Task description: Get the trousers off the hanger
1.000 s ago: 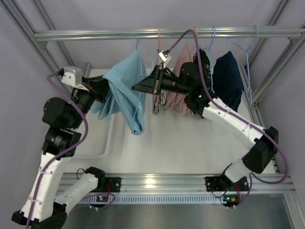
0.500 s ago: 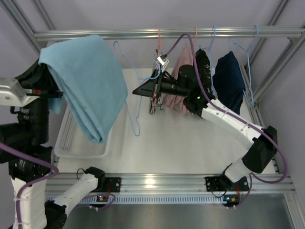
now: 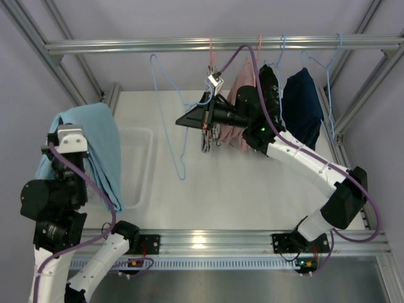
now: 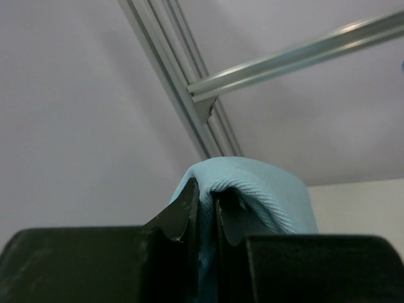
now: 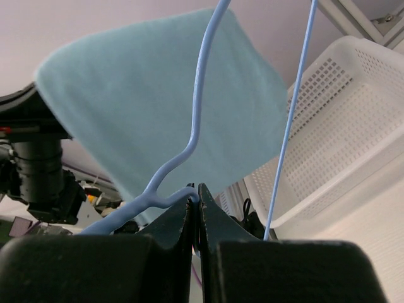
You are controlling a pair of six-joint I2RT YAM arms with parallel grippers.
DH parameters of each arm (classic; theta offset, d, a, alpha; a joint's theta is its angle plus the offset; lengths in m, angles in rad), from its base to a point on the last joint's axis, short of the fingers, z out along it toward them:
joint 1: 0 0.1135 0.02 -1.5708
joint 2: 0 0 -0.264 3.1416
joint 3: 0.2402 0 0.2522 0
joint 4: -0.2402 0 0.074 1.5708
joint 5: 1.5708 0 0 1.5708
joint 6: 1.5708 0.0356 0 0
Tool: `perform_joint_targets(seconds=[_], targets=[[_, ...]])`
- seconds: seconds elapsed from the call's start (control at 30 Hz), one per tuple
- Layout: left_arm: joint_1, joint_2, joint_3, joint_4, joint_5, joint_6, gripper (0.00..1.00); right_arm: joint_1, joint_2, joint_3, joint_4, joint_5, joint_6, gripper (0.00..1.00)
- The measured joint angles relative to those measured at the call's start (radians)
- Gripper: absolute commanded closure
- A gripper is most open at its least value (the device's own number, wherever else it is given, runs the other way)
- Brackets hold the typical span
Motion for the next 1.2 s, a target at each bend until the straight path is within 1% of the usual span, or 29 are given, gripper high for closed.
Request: perform_joint_targets(seconds=[0.33, 0.63, 0.8, 0.93, 1.03, 1.13, 1.2], targets=[[0.0, -0.039, -0.251, -0.008, -0.178, 0.175, 1.0, 0.0, 0.0, 0.0, 0.0, 0.0, 0.0, 1.0], [0.0, -0.037, -0.346, 0.006, -0.285, 0.253, 1.0, 0.0, 0.002, 0.0, 0.0, -0.003, 0.001, 1.0], [0.009, -0.043, -0.426, 0.025, -0.319, 0.241, 1.0, 0.0, 0.003, 0.0, 0.0, -0.005, 0.002, 1.0], [0.015, -0.061, -0.521, 0.029, -0.319, 0.208, 1.0, 0.0, 0.006, 0.0, 0.0, -0.007, 0.002, 1.0], [0.035, -0.047, -0.582, 0.027, -0.303, 0.165, 1.0, 0.0, 0.008, 0.0, 0.0, -0.008, 0.002, 1.0], [0.108, 0.012, -0.606, 0.013, -0.24, 0.097, 1.0, 0.0, 0.009, 0.0, 0.0, -0.008, 0.002, 1.0], [0.212, 0.083, -0.604, 0.008, -0.156, 0.037, 1.0, 0.0, 0.009, 0.0, 0.0, -0.008, 0.002, 1.0]])
